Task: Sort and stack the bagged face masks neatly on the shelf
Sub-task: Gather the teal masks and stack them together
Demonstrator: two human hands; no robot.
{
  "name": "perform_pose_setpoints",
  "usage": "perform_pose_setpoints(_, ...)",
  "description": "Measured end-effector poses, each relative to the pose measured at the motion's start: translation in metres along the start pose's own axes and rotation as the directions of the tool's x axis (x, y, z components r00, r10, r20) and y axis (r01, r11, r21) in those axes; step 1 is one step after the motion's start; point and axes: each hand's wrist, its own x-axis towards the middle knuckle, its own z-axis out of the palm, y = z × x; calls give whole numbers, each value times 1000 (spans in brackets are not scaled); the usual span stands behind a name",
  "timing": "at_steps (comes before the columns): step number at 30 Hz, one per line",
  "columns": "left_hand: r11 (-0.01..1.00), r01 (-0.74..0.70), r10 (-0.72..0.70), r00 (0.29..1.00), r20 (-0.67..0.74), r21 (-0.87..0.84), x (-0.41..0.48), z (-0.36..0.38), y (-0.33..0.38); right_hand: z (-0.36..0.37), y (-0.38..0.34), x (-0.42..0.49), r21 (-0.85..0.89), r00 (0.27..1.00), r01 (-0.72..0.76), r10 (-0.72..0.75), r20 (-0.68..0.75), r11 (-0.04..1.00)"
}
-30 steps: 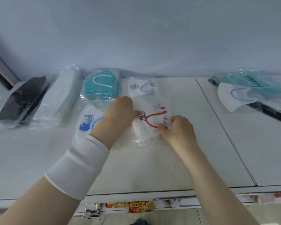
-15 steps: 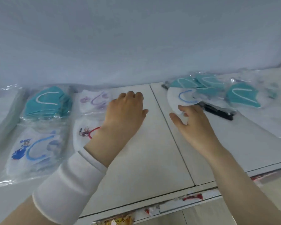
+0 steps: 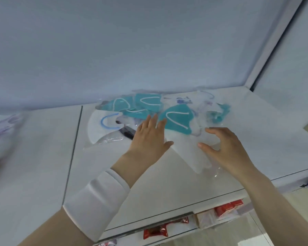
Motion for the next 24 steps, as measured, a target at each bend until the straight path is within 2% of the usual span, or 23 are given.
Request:
perform_pose_setpoints(6,989,-99,83,986,144,110,53,15,15,0,19,51,147,999,-52,49,23,988)
perform_pose_setpoints(8,975,-161,146,984,100,156,57,14,15,3,18,62,207,996,-85,80,34,975)
perform_pose_setpoints(10,955,-255,264,963,-43,153,54,17,12,8,18,67,245,992,-122,111,56,962)
perform_pose_setpoints(13,942,-334,333,924,-188,28,42,24,13,14,16,70,355,980,-199,180,88,913)
perform_pose_setpoints(15,933,-357,342,921,-188,-51,36,30,14,10,18,70,529,969,-247,223,111,812)
perform_pose_setpoints(18,902,-257,171,950,-261,-347,31,19,13,-11,17,77,729,970,-237,198,141,642)
perform_pose_setpoints(20,747,-125,-59,966,-252,-653,35,3,13,-22,10,90,764,985,-174,113,133,621)
perform_pose_setpoints(21,606,-24,-169,973,-159,-795,38,-5,12,-23,3,98,767,990,-132,42,136,628)
perform_pose_setpoints(23,277,129,-287,957,46,-952,43,-11,5,-14,-15,115,745,985,-37,-101,140,666)
perform_pose_setpoints(24,197,155,-363,929,75,-968,42,-12,-2,-5,-24,125,742,978,-3,-152,142,670)
